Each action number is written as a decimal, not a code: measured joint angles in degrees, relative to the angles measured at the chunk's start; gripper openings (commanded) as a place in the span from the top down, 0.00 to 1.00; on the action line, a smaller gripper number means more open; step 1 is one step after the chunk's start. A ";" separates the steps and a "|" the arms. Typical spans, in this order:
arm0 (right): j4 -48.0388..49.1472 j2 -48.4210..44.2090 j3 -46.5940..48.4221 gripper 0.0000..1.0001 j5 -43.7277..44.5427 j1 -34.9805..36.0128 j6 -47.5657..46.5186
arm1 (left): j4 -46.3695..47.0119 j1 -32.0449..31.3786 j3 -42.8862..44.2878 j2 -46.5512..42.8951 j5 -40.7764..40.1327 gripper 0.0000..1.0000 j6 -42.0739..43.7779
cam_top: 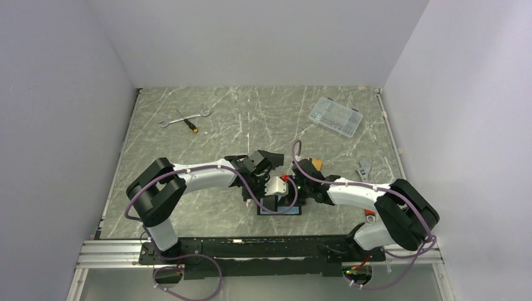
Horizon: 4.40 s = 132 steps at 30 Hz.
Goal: Put the credit cards into the card holder
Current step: Insert the credit card into the card holder, then pick up the credit card from the center of the board.
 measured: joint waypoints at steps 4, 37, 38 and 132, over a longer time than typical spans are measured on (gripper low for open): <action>0.00 1.22 1.16 1.00 0.04 1.42 0.48 | 0.00 0.00 0.00 0.00 -0.02 0.96 0.11; -8.33 -6.43 6.03 0.62 0.57 -7.72 -2.38 | -4.28 0.55 1.70 -2.12 -2.54 0.93 1.42; -9.49 -8.98 6.88 0.56 0.44 -10.54 -3.54 | -5.70 1.07 2.67 -2.54 -2.49 0.92 1.40; 6.75 -2.67 -1.70 0.63 -11.74 -44.98 -9.11 | 9.01 7.96 47.84 37.27 11.56 0.99 -43.93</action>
